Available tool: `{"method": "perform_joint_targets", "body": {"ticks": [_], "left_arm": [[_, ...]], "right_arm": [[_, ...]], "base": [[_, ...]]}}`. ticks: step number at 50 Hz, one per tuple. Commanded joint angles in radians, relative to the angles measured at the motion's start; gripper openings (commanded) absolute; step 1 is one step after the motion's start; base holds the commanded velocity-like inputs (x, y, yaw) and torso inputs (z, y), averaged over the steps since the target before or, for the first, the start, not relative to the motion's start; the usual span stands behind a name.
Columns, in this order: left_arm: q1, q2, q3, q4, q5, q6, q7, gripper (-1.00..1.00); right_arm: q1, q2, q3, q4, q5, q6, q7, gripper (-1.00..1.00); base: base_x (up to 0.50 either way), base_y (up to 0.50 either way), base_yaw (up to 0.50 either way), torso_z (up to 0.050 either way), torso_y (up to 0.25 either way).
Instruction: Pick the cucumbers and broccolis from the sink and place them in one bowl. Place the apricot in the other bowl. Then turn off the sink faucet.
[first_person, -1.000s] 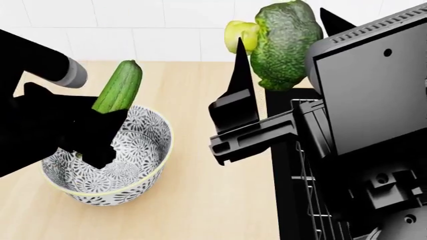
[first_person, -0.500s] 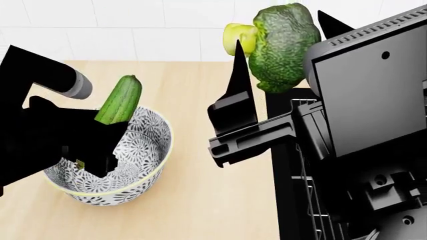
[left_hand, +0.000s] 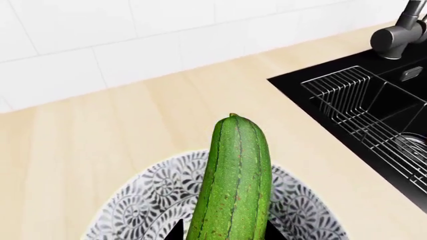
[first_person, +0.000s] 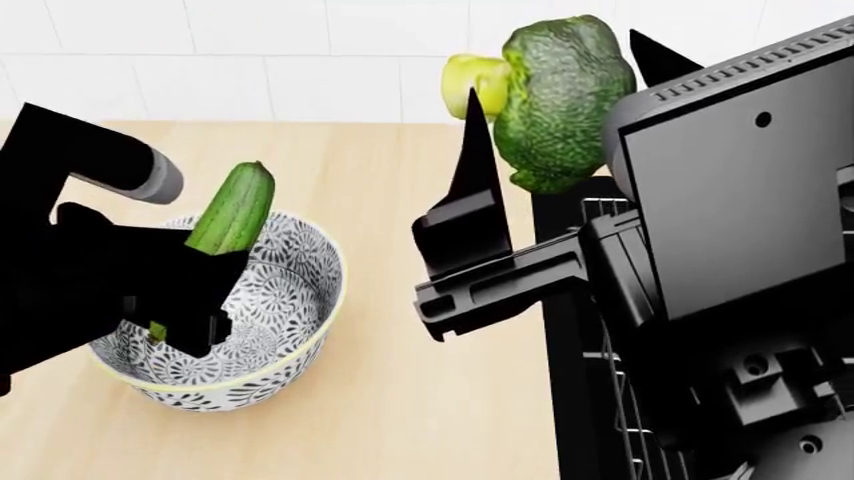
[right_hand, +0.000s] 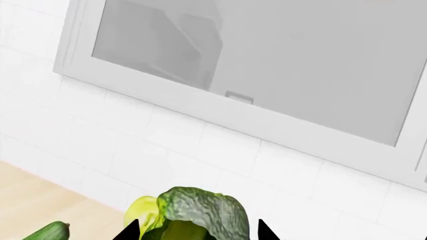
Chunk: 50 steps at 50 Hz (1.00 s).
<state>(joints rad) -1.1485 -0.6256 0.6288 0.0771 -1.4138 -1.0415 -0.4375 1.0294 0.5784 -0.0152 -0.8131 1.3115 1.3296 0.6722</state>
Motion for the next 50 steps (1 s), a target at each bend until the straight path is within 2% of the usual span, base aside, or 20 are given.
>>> {"method": "perform_joint_targets", "body": {"ticks": [1, 12, 13, 18, 24, 30, 33, 39, 50], "left_arm": [[-0.009, 0.032, -0.006, -0.046, 0.042, 0.019, 0.052, -1.00], [-0.014, 0.034, 0.002, -0.044, 0.033, 0.005, 0.041, -1.00], [-0.020, 0.029, -0.005, -0.035, 0.021, -0.002, 0.030, 1.00], [-0.041, 0.014, -0.023, -0.005, -0.009, -0.017, -0.003, 1.00], [-0.207, -0.015, -0.106, 0.089, -0.115, -0.060, -0.097, 1.00], [-0.361, -0.123, -0.268, 0.257, -0.417, -0.037, -0.323, 1.00], [-0.383, -0.188, -0.328, 0.327, -0.521, -0.002, -0.393, 1.00], [-0.337, -0.255, -0.388, 0.372, -0.520, 0.021, -0.391, 1.00], [-0.332, -0.275, -0.404, 0.371, -0.514, 0.030, -0.386, 1.00]], "right_arm": [[-0.018, -0.010, 0.022, 0.000, -0.037, -0.028, -0.036, -1.00], [0.003, -0.009, 0.009, 0.011, -0.027, -0.029, -0.027, -1.00], [0.007, -0.008, 0.007, 0.012, -0.025, -0.028, -0.026, -1.00], [0.012, -0.008, 0.002, 0.013, -0.020, -0.028, -0.020, -1.00], [-0.006, -0.002, -0.010, 0.015, -0.049, -0.045, -0.038, -1.00], [-0.027, -0.024, -0.083, 0.099, -0.162, -0.110, -0.141, -1.00], [-0.041, -0.047, -0.130, 0.167, -0.210, -0.146, -0.200, -1.00], [-0.058, -0.101, -0.202, 0.243, -0.237, -0.174, -0.260, -1.00], [-0.010, -0.209, -0.267, 0.384, -0.231, -0.206, -0.338, -1.00]], "base": [[0.00, 0.00, 0.00, 0.000, 0.000], [0.00, 0.00, 0.00, 0.000, 0.000], [0.00, 0.00, 0.00, 0.000, 0.000], [0.00, 0.00, 0.00, 0.000, 0.000], [0.00, 0.00, 0.00, 0.000, 0.002], [0.00, 0.00, 0.00, 0.000, 0.000], [0.00, 0.00, 0.00, 0.000, 0.000], [0.00, 0.00, 0.00, 0.000, 0.000], [0.00, 0.00, 0.00, 0.000, 0.000]]}}
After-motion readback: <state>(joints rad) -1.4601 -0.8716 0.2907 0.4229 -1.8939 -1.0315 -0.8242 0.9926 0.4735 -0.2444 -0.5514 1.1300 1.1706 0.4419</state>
